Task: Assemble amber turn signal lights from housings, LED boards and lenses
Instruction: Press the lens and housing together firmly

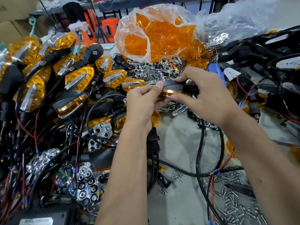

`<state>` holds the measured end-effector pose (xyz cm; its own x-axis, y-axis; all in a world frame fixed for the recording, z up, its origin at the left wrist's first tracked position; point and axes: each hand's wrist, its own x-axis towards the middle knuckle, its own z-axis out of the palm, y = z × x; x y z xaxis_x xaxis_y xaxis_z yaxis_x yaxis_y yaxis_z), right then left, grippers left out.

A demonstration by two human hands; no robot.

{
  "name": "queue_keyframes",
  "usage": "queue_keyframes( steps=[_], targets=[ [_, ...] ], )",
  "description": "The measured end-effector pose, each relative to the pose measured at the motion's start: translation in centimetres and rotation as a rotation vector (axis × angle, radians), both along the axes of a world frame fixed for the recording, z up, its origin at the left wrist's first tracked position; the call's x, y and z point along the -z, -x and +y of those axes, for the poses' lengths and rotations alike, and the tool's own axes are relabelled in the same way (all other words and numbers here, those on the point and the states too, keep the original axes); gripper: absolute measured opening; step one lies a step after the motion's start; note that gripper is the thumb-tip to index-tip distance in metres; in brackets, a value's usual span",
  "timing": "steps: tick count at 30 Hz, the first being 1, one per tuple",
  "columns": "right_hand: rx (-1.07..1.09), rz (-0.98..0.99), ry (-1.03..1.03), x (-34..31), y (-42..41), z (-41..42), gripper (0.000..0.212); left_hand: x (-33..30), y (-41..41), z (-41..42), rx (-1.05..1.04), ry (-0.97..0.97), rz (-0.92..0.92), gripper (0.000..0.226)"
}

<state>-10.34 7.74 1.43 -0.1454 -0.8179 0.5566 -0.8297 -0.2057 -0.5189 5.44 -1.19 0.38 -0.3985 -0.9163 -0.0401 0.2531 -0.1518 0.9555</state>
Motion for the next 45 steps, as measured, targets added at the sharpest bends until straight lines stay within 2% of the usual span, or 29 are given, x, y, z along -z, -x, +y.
queue_keyframes(
  steps=[5,8,12,13,16,18,21,24,28,34,36,38,40,43,45],
  targets=[
    [0.004,0.087,-0.039,0.0,-0.4,0.0,0.051,-0.1,0.3,0.2,-0.073,-0.065,-0.013,0.017],
    [0.041,0.104,-0.05,-0.2,-0.3,0.1,0.045,-0.1,0.8,0.6,-0.074,-0.11,0.017,0.018],
    [0.124,0.062,-0.12,-0.5,-0.6,0.3,0.035,0.1,1.1,0.9,-0.041,-0.007,-0.01,0.035],
    [0.123,-0.026,-0.148,-0.6,-0.8,0.3,0.037,0.1,1.0,0.8,-0.019,0.014,0.0,0.038],
    [0.045,-0.525,-0.237,-1.2,-1.0,0.2,0.056,-0.2,0.4,0.5,0.092,0.076,0.002,0.032],
    [0.033,-0.77,-0.343,-1.7,-1.1,0.2,0.048,0.0,0.0,0.4,0.194,0.139,-0.013,0.027],
    [-0.032,-0.949,-0.49,-2.1,-1.1,0.3,0.044,0.1,-0.3,0.4,0.313,0.223,0.03,0.031],
    [-0.118,-0.985,-0.595,-2.4,-1.0,0.7,0.045,0.0,-0.2,0.5,0.306,0.28,0.097,0.028],
    [-0.015,-0.916,-0.626,-2.2,-1.4,0.5,0.044,0.0,-0.2,0.4,0.248,0.306,0.108,0.012],
    [0.169,-0.838,-0.599,-2.5,-1.8,0.0,0.036,0.2,0.4,0.7,0.189,0.33,0.079,0.014],
    [0.276,-0.679,-0.52,-2.3,-1.8,-0.3,0.034,0.3,1.0,1.1,0.129,0.327,0.062,0.013],
    [0.367,-0.377,-0.373,-1.9,-2.1,-0.8,0.042,0.5,1.8,1.3,0.019,0.294,0.045,0.011],
    [0.369,-0.153,-0.23,-1.5,-2.8,-1.0,0.047,0.6,2.3,1.5,-0.069,0.255,0.032,0.009],
    [0.422,0.031,-0.09,-0.9,-3.7,-1.1,0.051,0.9,2.5,1.4,-0.188,0.353,-0.061,0.028],
    [0.428,0.027,-0.039,-0.7,-3.8,-1.2,0.057,0.8,2.5,1.5,-0.253,0.496,-0.117,0.042]
  ],
)
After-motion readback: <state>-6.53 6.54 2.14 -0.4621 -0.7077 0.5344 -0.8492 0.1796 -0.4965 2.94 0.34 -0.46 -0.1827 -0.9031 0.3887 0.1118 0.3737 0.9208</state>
